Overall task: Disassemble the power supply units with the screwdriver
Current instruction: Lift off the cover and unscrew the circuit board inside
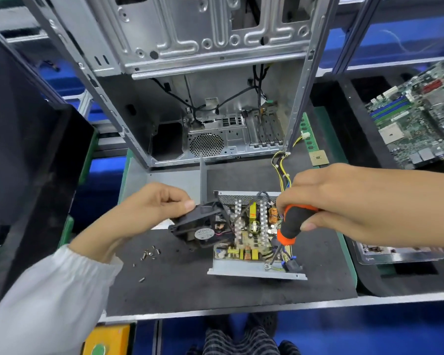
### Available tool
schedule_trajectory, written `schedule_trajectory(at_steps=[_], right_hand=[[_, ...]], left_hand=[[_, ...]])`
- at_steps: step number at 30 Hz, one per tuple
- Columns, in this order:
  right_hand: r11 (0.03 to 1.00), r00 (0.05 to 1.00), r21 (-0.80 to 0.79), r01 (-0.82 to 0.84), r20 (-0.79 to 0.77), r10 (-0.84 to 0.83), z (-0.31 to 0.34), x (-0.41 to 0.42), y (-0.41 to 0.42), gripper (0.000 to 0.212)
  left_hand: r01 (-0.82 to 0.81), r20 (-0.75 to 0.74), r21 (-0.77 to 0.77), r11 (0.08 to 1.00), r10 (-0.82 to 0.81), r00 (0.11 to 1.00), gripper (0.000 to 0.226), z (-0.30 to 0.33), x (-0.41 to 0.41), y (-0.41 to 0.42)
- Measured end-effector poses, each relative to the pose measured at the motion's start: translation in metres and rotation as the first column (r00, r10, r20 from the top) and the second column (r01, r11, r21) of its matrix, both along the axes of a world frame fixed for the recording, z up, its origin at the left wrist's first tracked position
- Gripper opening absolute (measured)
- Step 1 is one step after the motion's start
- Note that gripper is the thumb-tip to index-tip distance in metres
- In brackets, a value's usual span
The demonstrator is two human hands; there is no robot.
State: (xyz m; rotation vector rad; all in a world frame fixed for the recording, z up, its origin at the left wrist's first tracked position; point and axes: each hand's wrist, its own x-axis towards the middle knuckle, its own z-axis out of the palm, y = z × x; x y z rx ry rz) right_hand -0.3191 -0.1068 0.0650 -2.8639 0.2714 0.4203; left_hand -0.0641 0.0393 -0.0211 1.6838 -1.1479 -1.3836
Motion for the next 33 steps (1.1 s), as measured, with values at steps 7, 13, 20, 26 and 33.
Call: schedule_trajectory(at_steps=[7,13,20,26,33], right_hand=[[1.000,0.982,-0.014,0.004,-0.188,-0.006,0.024,0.031,0.011,0.024],[0.996,0.950,-0.075,-0.044,-0.310,0.019,0.029,0.058,0.021,0.025],[0.990,0.928,-0.115,-0.087,-0.370,0.039,0.027,0.062,0.028,0.028],[0.992,0.925,-0.103,-0.072,-0.378,0.028,0.024,0.053,0.028,0.027],[0.993,0.932,-0.091,-0.070,-0.362,0.033,0.024,0.047,0.030,0.023]], left_hand=[[-0.093,0.245,-0.103,0.990,0.116,0.963,0.033,0.023,0.048,0.020],[-0.075,0.723,-0.225,0.971,0.218,0.655,0.034,0.003,0.065,0.013],[0.118,0.967,-0.131,0.984,0.101,0.234,0.036,-0.058,0.047,-0.004],[0.282,0.990,0.095,0.955,-0.119,0.070,0.008,-0.060,0.049,-0.003],[0.223,0.945,-0.164,0.961,0.088,0.316,0.022,-0.044,0.030,-0.007]])
